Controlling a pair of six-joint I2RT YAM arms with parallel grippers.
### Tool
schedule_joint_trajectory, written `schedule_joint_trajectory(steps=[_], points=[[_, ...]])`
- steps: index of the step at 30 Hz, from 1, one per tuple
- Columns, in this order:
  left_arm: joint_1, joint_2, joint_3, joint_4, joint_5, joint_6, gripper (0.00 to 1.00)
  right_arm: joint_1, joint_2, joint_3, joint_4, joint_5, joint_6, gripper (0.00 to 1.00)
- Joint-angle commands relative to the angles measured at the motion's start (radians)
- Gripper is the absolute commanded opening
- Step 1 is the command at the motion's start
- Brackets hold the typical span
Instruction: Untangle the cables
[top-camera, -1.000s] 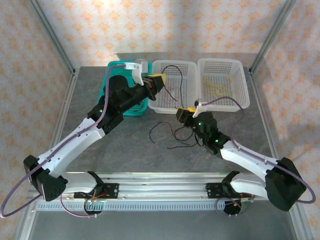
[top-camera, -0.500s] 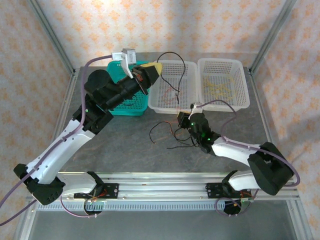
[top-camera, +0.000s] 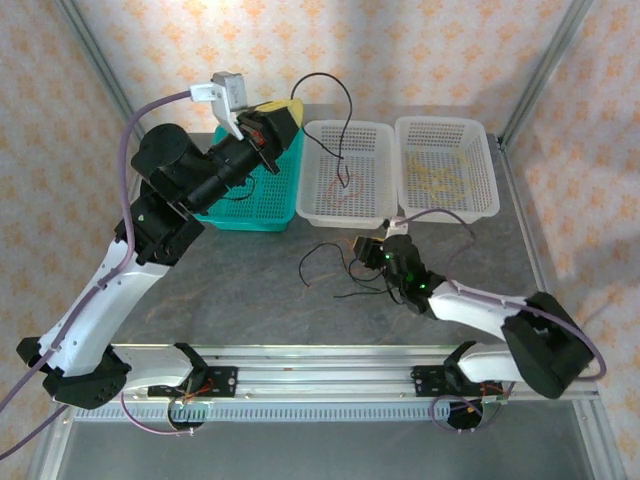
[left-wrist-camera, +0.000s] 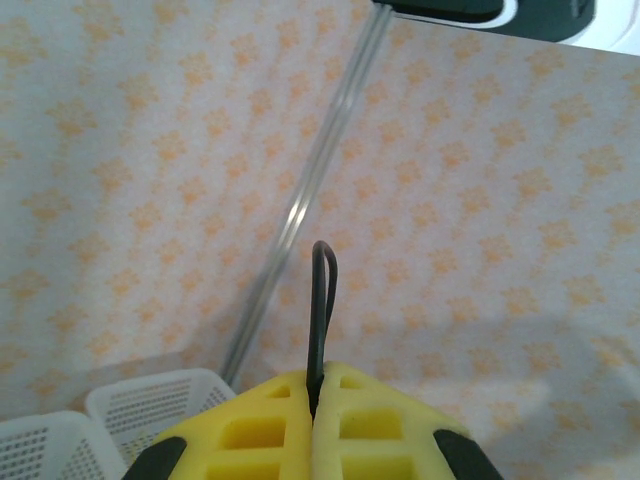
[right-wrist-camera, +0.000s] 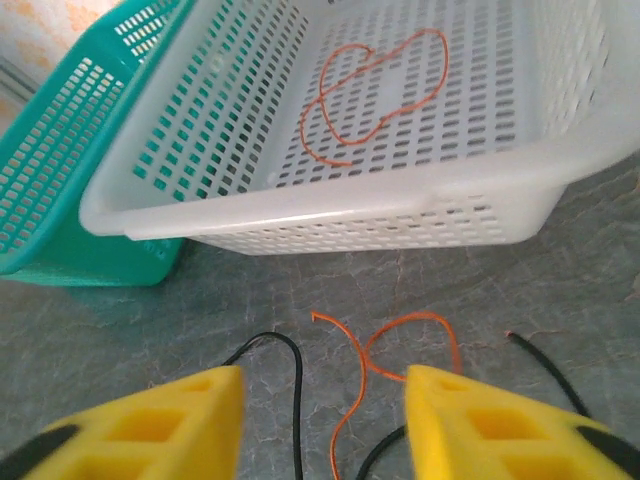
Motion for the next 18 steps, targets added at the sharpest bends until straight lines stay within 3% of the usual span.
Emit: schedule_joint_trajectory(steps=[1,3,5,11,18], points=[[0.013,0.017,0.010,-0.076,-0.081,0.046,0.00,0.006,-0.135,0.001,-0.173,0.062,-0.014,0.56],[0.016,0.022,0.003,-0.089,-0.119,0.055,0.00,0.007,-0.200,0.008,-0.247,0.073,-0.026,0.74],[0.020,0.028,-0.005,-0.102,-0.167,0.069,0.00,0.009,-0.260,0.022,-0.319,0.087,-0.033,0.82],[0.049,0.053,-0.024,-0.127,-0.284,0.114,0.00,0.009,-0.354,0.097,-0.429,0.149,-0.022,0.84],[0.159,0.088,-0.062,-0.150,-0.315,0.132,0.00,0.009,-0.261,0.226,-0.436,0.173,-0.042,0.91]])
